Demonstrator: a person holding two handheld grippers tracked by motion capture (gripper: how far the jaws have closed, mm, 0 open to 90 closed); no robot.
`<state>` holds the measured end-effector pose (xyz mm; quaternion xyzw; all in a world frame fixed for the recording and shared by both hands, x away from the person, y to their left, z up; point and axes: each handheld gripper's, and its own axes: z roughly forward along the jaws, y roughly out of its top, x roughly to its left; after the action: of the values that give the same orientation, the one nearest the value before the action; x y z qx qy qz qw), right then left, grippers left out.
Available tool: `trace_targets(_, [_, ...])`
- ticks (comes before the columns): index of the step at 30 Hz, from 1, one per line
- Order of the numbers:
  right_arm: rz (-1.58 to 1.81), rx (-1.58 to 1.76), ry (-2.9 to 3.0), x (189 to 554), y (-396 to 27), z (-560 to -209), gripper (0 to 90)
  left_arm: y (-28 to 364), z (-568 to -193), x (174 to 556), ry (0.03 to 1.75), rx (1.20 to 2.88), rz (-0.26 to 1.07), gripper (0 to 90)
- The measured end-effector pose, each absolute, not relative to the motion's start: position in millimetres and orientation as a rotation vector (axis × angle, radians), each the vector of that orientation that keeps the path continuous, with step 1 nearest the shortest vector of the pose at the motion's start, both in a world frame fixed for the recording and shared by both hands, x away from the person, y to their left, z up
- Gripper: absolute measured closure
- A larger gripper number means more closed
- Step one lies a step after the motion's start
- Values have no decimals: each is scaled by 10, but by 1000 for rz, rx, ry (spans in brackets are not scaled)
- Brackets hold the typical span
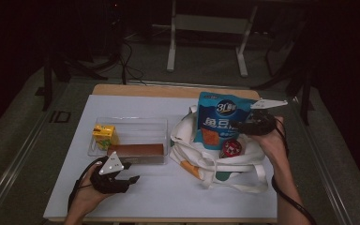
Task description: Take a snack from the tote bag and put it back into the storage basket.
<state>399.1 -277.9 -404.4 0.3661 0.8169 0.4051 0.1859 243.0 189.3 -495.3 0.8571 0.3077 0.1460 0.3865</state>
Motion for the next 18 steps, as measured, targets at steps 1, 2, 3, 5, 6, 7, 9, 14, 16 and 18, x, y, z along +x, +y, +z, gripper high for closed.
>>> trace_targets(1, [1138, 1031, 2305, 4002, -2775, -4049, 362, 1894, -4953, 2430, 782, 2182, 370, 430])
trace_targets(2, [1142, 1032, 2304, 4013, -2773, -4053, 361, 1894, -4953, 2431, 781, 2184, 368, 430])
trace_targets(3, [1150, 1031, 2304, 4019, -2771, -4054, 361, 1894, -4954, 2429, 780, 2185, 370, 429])
trace_targets(5, [1167, 1025, 2306, 4031, -2768, -4055, 361, 1894, -4954, 2429, 779, 2184, 367, 429])
trace_targets(6, [1173, 1024, 2309, 4036, -2764, -4056, 359, 1893, -4954, 2429, 779, 2184, 368, 429])
trace_targets(7, [1178, 1021, 2310, 4044, -2760, -4060, 359, 1892, -4955, 2430, 779, 2184, 367, 428])
trace_targets(9, [1188, 1021, 2312, 4048, -2750, -4059, 366, 1890, -4956, 2429, 779, 2185, 365, 428])
trace_targets(14, [1245, 1010, 2322, 4019, -2769, -4066, 411, 1881, -4959, 2433, 777, 2191, 363, 426])
trace_targets(16, [1259, 994, 2334, 4012, -2777, -4071, 434, 1869, -4967, 2435, 777, 2190, 357, 424])
trace_targets(18, [1274, 991, 2342, 4022, -2784, -4076, 442, 1854, -4972, 2436, 775, 2194, 355, 422])
